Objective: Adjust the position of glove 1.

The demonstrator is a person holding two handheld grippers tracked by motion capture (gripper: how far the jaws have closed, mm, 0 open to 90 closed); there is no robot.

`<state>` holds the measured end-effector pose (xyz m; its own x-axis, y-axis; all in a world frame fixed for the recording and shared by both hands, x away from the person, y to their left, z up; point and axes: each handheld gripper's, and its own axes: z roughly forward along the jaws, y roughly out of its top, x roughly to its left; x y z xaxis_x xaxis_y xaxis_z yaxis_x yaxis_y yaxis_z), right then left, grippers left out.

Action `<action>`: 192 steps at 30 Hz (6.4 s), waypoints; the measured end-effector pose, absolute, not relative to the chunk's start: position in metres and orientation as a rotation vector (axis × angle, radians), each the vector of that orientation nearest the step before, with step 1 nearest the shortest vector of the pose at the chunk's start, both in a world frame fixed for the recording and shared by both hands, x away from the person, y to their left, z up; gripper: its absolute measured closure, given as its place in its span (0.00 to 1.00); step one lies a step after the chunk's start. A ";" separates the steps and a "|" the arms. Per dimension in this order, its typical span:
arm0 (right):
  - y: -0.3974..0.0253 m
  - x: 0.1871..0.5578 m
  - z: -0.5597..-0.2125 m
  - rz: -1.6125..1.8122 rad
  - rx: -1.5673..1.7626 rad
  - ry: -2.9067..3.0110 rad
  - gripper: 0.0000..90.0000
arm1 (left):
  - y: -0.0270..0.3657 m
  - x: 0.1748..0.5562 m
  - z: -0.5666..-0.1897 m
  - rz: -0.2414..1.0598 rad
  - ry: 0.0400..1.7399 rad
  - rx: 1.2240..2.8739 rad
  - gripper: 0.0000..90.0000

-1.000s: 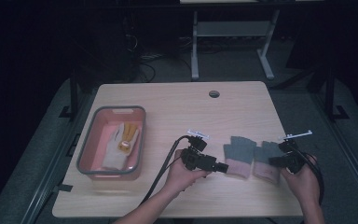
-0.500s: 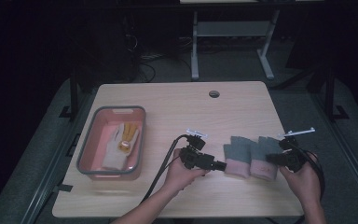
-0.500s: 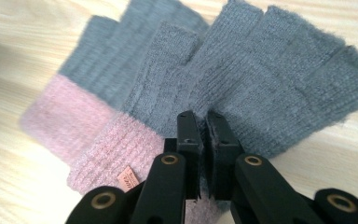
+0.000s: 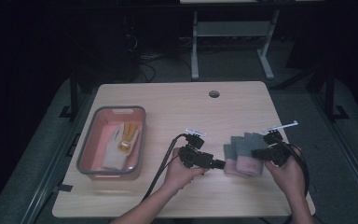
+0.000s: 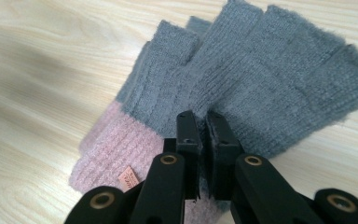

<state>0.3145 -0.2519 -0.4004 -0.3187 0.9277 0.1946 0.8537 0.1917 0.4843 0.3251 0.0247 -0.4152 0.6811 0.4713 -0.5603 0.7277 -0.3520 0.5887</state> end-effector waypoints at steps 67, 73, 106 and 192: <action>-0.281 0.319 -0.450 1.079 2.080 2.160 0.56 | -0.031 0.346 -0.467 -0.427 1.086 2.037 0.43; -0.280 0.320 -0.455 1.082 2.078 2.164 0.55 | -0.033 0.345 -0.466 -0.402 1.091 2.054 0.49; -0.287 0.324 -0.478 1.417 2.293 2.029 0.85 | -0.026 0.354 -0.477 -0.584 1.164 1.930 0.66; -0.125 0.352 -0.381 1.565 1.789 2.390 0.86 | 0.151 0.340 -0.389 -0.399 1.120 1.809 0.72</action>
